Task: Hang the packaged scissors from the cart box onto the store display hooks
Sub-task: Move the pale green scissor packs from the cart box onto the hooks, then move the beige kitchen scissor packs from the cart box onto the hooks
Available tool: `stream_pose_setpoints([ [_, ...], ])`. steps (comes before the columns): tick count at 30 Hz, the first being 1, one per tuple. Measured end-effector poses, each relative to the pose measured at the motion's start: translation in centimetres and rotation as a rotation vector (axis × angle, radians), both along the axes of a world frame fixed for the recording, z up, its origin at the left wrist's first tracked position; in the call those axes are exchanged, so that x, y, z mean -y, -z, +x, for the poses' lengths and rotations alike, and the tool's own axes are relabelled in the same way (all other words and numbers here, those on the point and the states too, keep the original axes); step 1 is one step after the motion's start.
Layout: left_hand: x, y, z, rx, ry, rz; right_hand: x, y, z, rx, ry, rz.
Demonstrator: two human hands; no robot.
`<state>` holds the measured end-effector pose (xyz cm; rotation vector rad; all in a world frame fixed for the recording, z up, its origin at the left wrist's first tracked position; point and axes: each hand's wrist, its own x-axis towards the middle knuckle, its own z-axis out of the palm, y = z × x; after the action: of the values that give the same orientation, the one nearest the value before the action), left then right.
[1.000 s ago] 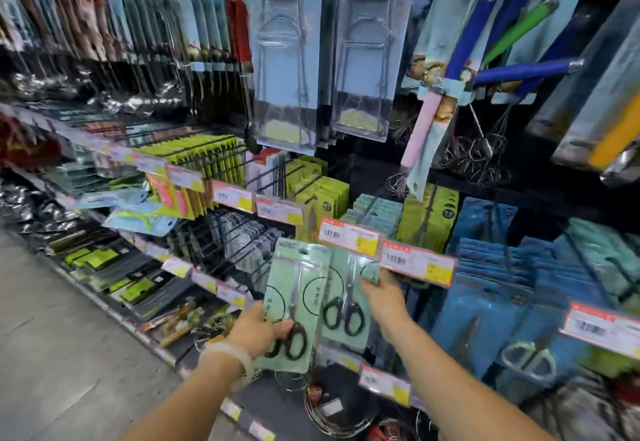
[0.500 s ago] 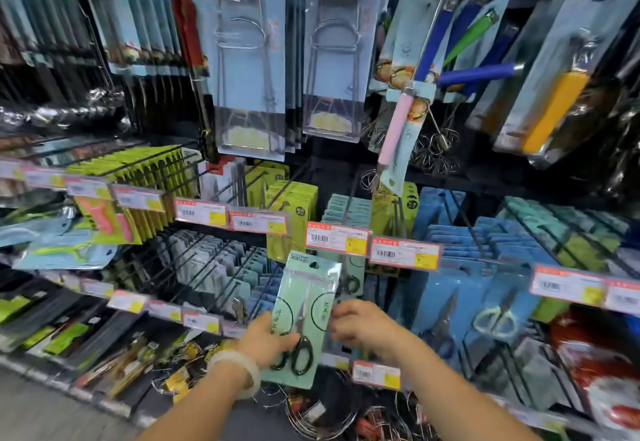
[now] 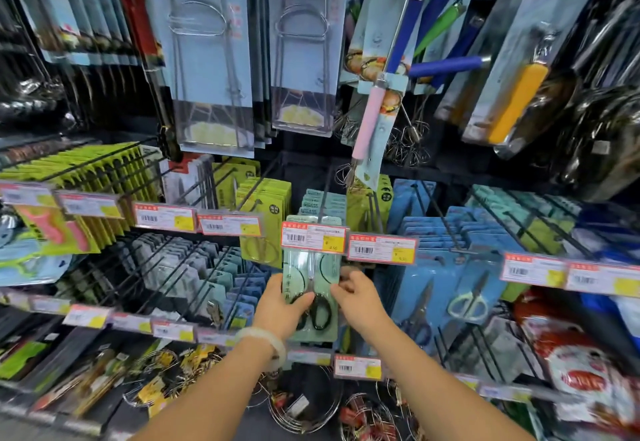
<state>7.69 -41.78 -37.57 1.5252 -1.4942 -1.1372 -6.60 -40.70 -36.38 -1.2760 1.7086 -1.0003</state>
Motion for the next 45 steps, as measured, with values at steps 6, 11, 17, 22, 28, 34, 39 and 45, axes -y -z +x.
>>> stream_pose_setpoints([
  [6,0.3,0.7,0.0,-0.005,0.049,-0.012,0.2,1.4,0.2,-0.068,-0.037,0.029],
  [11,1.2,1.1,-0.1,0.017,0.063,-0.011,0.9,2.3,0.2,-0.012,0.039,0.015],
  [17,2.5,2.3,-1.1,0.292,0.028,0.142,1.2,2.1,-0.1,-0.187,0.021,0.144],
  [22,1.0,2.9,-2.7,0.732,0.190,0.144,-0.8,3.6,-1.4,-0.384,-0.043,0.267],
  [28,-2.8,2.0,-9.6,1.083,0.478,-0.047,-6.5,4.7,-7.7,-0.730,-0.145,0.293],
  [34,-9.5,0.9,-21.5,1.177,0.755,-0.211,-16.4,5.7,-19.0,-0.869,-0.007,0.347],
  [39,-18.7,0.4,-33.2,1.164,0.986,-0.303,-27.3,5.4,-29.5,-0.876,0.201,0.484],
  [45,-29.9,0.8,-45.0,1.101,1.187,-0.564,-41.3,4.5,-38.6,-0.823,0.447,0.638],
])
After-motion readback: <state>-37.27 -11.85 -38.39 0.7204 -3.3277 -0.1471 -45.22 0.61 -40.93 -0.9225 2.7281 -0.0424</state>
